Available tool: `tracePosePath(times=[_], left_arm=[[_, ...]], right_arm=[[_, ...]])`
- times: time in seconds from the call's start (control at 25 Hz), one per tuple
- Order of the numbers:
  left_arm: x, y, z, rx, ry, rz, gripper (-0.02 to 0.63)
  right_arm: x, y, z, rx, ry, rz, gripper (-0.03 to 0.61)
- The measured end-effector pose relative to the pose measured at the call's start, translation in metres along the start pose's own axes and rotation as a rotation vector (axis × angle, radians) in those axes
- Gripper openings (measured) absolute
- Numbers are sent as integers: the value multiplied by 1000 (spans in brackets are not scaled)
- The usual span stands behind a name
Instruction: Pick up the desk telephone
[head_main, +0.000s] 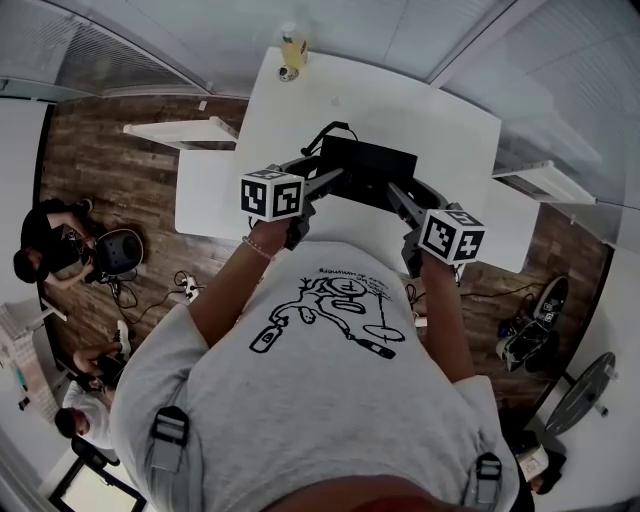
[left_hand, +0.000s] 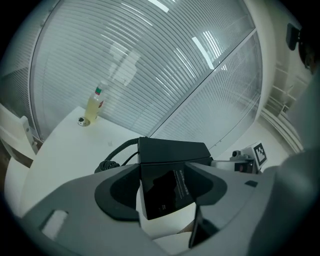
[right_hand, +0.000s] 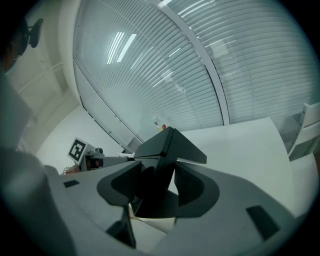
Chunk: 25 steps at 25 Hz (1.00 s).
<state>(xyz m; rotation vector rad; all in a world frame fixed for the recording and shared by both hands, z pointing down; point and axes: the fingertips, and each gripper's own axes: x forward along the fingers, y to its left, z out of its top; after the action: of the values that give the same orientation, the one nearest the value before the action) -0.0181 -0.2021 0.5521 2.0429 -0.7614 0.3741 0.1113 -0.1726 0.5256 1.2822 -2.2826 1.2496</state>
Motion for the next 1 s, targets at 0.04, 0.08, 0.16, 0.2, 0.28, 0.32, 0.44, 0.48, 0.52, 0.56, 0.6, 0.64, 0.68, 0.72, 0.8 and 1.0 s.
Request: tracePosePath(times=[0.04,0.08,0.16,0.2,0.28,0.32,0.44,0.48,0.52,0.56,0.6,0.64,0.68,0.72,0.8,1.0], left_arm=[[-6,-6,4,-1,-10,-6,270],[-11,-12,9,0,-20,-13,270],[-23,-24,17,4,-44,-23,270],[-28,-30,21,5,-56,-28,270],[-36,-38,28,7,-72,-34,270],[-39,-40,31,9,-78,-35,268],[-45,-47,38,19,-93,-40,268],[-47,-49,40,26,-97,-43,268],[-49,-50,42,31,-100,-44,268],[-51,-52,44,36,-104,-45,268],[-53,-53,46,40,-106,-45,267],[-54,-55,48,44,-109,-44,267],[-55,-56,49,48,-111,-43,267],[-55,-57,50,52,-112,-41,267],[-55,-58,51,57,-114,-39,267],[-56,-59,51,64,-112,-37,267]], right_arm=[[-5,6,6,-10,-12,5,201],[-11,13,12,-20,-24,11,201],[-22,24,23,-41,-44,19,201],[-27,29,28,-52,-50,20,201],[-35,38,36,-69,-60,24,201],[-37,41,39,-74,-65,28,201],[-42,46,45,-86,-78,32,201],[-43,47,46,-88,-81,32,201],[-44,48,47,-89,-83,33,201],[-45,49,48,-90,-85,33,201],[-46,51,49,-90,-87,33,201],[-47,51,49,-91,-88,32,201],[-48,52,49,-92,-89,31,201],[-49,52,49,-95,-89,30,201],[-50,52,49,-102,-90,28,198],[-50,52,49,-98,-93,28,195]])
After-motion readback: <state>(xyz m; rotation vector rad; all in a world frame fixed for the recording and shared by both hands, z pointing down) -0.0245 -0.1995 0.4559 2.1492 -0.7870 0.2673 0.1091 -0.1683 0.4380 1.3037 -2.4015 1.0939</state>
